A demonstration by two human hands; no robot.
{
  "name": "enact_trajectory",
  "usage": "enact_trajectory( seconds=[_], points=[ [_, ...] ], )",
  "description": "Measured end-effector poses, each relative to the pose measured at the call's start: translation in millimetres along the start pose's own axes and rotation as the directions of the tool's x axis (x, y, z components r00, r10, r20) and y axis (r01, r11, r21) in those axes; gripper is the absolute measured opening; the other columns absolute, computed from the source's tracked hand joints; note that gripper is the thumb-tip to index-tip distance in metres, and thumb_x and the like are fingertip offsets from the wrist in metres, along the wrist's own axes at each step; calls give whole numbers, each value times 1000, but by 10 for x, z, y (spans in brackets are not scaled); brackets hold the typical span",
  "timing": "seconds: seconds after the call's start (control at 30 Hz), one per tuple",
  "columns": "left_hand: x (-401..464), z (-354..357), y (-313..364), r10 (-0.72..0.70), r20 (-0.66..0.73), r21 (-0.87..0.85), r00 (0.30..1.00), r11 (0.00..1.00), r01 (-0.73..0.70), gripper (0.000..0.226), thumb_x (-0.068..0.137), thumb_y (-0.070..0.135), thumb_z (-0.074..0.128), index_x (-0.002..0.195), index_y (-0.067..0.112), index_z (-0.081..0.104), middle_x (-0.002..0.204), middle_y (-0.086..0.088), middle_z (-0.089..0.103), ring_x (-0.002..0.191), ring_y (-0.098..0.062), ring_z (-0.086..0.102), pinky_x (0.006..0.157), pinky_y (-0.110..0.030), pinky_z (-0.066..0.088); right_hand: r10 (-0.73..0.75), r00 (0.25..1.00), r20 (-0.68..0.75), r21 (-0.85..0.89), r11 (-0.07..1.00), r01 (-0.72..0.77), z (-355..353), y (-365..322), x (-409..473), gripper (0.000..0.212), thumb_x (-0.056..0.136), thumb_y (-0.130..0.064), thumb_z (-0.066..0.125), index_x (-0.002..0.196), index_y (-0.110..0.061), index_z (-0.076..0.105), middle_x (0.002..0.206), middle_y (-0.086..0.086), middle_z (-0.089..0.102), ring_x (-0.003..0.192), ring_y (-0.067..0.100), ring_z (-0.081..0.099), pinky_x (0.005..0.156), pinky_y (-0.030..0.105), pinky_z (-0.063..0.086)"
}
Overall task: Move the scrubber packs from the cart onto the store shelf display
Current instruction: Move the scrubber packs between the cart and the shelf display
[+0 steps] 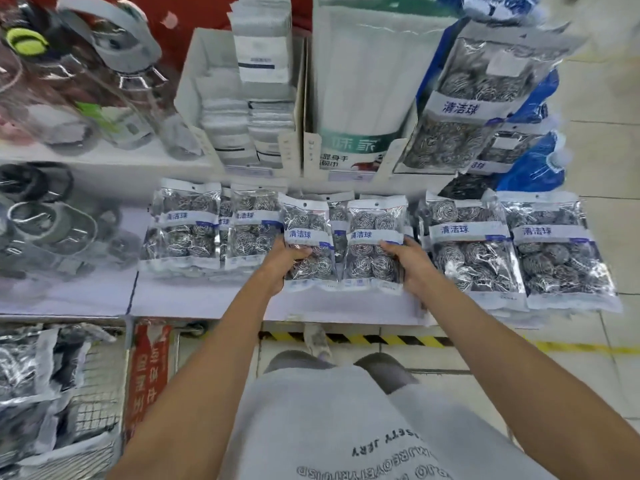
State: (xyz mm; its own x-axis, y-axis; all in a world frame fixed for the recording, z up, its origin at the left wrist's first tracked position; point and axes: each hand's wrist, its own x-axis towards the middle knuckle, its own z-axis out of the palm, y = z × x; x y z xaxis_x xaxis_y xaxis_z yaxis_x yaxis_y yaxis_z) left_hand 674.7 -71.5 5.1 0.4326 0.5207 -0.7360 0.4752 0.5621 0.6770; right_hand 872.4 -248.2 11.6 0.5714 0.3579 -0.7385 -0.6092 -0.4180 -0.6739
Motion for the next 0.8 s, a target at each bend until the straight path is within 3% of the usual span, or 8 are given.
enact_trajectory(
  seconds=[0.07,0.17,0.3,0.4,0.47,0.53,0.7,0.8],
  points=[
    [154,22,75,-7,22,14,1000,1000,7,47,88,6,76,129,16,55,128,-5,66,133,-31,53,116,-58,34,14,1000,-2,-22,1000,-14,46,-78,114,49,93,-9,75,134,-13,51,115,6,69,99,22,68,83,38,58],
    [329,53,164,-28,23,50,999,998,26,77,82,10,81,150,17,45,144,-7,59,136,-27,50,119,-55,33,12,999,-35,-118,993,-16,105,-144,298,57,90,-10,78,141,-8,53,126,8,68,106,22,67,97,38,55],
    [537,94,162,28,-28,159,999,987,-23,88,83,10,82,157,21,35,131,-10,64,113,-27,62,92,-41,53,34,994,-99,-187,981,-52,157,-152,571,42,88,-13,80,126,-14,63,123,7,71,112,25,66,103,41,51],
    [610,135,170,134,-114,263,984,960,-100,76,88,9,79,152,18,41,114,-3,64,96,-19,62,89,-38,57,-20,988,-150,-279,960,-23,212,-164,675,54,87,-17,81,134,-11,57,126,8,67,116,27,62,103,41,47],
    [640,143,174,185,-154,327,971,937,-126,49,89,10,79,132,12,55,108,-5,68,84,-14,63,70,-28,56,-59,984,-166,-318,948,3,265,-160,698,57,86,-17,81,136,-10,54,123,8,65,112,26,60,99,38,47],
    [659,143,172,195,-170,360,966,925,-123,43,89,13,79,126,11,57,102,-3,68,82,-14,63,58,-18,44,-87,982,-170,-355,934,21,307,-153,721,47,90,-16,77,130,-11,54,116,8,65,103,24,60,90,34,46],
    [617,175,184,241,-164,444,956,884,-147,73,92,18,77,153,9,37,83,4,59,71,-6,57,61,-24,44,-163,978,-132,-524,849,71,329,-143,709,38,94,-25,73,126,-14,57,106,6,68,95,24,64,81,32,49],
    [556,186,178,297,-157,487,942,853,-187,78,93,18,76,156,9,30,78,1,60,77,-20,64,69,-33,48,-247,967,-70,-653,744,143,308,-213,626,46,94,-26,74,132,-12,52,102,7,66,79,20,61,68,32,48]
  ],
)
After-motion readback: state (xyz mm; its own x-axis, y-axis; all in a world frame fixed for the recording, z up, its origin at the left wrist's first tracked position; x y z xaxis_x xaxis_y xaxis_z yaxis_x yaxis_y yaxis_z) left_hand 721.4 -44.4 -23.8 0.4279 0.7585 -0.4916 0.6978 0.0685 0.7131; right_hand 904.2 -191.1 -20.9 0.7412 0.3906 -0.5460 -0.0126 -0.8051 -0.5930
